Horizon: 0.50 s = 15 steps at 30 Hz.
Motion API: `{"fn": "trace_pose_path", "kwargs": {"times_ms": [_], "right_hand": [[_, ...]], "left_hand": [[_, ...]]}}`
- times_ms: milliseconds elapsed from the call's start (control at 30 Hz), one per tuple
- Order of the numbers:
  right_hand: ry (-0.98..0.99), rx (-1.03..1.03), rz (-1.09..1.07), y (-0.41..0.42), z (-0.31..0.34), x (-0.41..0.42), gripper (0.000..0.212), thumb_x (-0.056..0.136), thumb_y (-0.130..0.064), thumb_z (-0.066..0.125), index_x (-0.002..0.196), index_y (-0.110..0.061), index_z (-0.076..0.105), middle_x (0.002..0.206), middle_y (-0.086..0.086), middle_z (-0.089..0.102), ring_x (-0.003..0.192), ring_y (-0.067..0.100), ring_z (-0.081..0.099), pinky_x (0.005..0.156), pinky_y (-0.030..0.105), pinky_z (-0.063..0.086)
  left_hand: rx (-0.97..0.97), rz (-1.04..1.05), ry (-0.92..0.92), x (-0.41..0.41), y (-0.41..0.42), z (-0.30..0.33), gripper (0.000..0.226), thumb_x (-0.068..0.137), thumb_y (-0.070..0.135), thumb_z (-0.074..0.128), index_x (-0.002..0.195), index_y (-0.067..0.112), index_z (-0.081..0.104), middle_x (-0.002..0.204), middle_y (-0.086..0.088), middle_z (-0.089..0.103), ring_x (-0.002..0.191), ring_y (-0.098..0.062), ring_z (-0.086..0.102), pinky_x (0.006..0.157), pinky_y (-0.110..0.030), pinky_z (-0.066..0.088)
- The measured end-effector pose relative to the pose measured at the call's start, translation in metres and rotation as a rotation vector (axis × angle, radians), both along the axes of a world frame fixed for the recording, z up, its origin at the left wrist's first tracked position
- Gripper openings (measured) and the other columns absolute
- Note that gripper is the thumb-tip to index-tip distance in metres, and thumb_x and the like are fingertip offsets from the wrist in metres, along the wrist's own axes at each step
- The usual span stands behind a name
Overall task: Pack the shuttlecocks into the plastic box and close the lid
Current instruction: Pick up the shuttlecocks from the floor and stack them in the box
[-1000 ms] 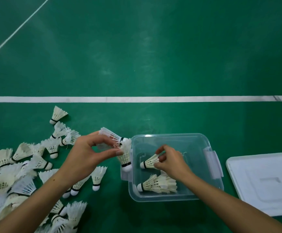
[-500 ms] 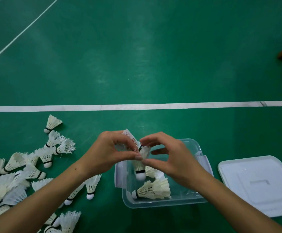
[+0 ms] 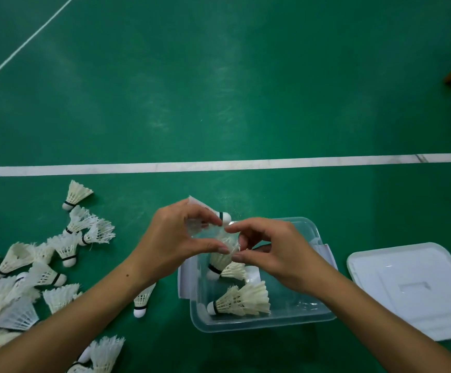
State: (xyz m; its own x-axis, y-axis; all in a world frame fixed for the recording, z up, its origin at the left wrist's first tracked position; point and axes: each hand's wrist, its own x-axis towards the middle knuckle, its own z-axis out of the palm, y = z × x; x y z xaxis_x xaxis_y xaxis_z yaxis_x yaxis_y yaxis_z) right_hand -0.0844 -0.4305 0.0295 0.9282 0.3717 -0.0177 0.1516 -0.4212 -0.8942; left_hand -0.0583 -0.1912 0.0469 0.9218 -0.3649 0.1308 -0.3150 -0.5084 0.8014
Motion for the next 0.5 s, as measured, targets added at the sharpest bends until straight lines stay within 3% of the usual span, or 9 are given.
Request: {"fn": "trace_pose_path", "kwargs": {"times_ms": [167,267,367,433,500], "right_hand": [[0.078,-0.147,-0.115,-0.032,-0.015,-0.012,0.032,0.088,-0.017,0.084,0.116,-0.031,0.077,0.090,-0.010,0.068,0.088,0.009,0.068,0.085,0.026,0.058],[0.099,-0.350,-0.274,-0.052,-0.036,-0.017,0.021,0.089,-0.022,0.083,0.101,-0.037,0.075,0.088,-0.011,0.066,0.081,0.009,0.067,0.081,0.031,0.055],[0.107,-0.455,-0.393,-0.052,-0.054,-0.022,0.011,0.093,-0.022,0.080,0.097,-0.030,0.074,0.093,-0.010,0.064,0.080,0.008,0.068,0.082,0.030,0.055],[0.123,-0.467,-0.428,-0.045,-0.064,-0.022,0.006,0.094,-0.019,0.078,0.099,-0.023,0.076,0.092,-0.010,0.068,0.080,0.005,0.068,0.079,0.025,0.054],[0.160,-0.447,-0.442,-0.038,-0.074,-0.019,0.003,0.095,-0.017,0.077,0.097,-0.019,0.076,0.085,-0.010,0.071,0.079,0.003,0.067,0.072,0.020,0.053]], "left_hand": [[0.021,0.171,-0.134,0.007,0.011,0.003,0.049,0.069,0.053,0.084,0.108,0.024,0.077,0.104,0.012,0.072,0.094,0.000,0.068,0.084,-0.013,0.054],[0.043,0.230,-0.135,0.003,0.020,0.000,0.035,0.078,0.046,0.081,0.106,0.025,0.078,0.101,0.011,0.073,0.090,-0.003,0.070,0.082,-0.023,0.059],[0.058,0.233,-0.183,-0.003,0.022,-0.008,0.016,0.089,0.023,0.078,0.105,0.022,0.079,0.100,0.011,0.074,0.090,-0.004,0.070,0.081,-0.028,0.059],[0.072,0.224,-0.199,-0.008,0.022,-0.012,0.019,0.092,0.010,0.076,0.107,0.021,0.078,0.100,0.013,0.075,0.090,-0.003,0.070,0.079,-0.021,0.055],[0.074,0.227,-0.168,-0.013,0.024,-0.013,0.024,0.092,0.013,0.077,0.112,0.026,0.075,0.099,0.017,0.076,0.090,-0.002,0.071,0.077,-0.020,0.055]]}}
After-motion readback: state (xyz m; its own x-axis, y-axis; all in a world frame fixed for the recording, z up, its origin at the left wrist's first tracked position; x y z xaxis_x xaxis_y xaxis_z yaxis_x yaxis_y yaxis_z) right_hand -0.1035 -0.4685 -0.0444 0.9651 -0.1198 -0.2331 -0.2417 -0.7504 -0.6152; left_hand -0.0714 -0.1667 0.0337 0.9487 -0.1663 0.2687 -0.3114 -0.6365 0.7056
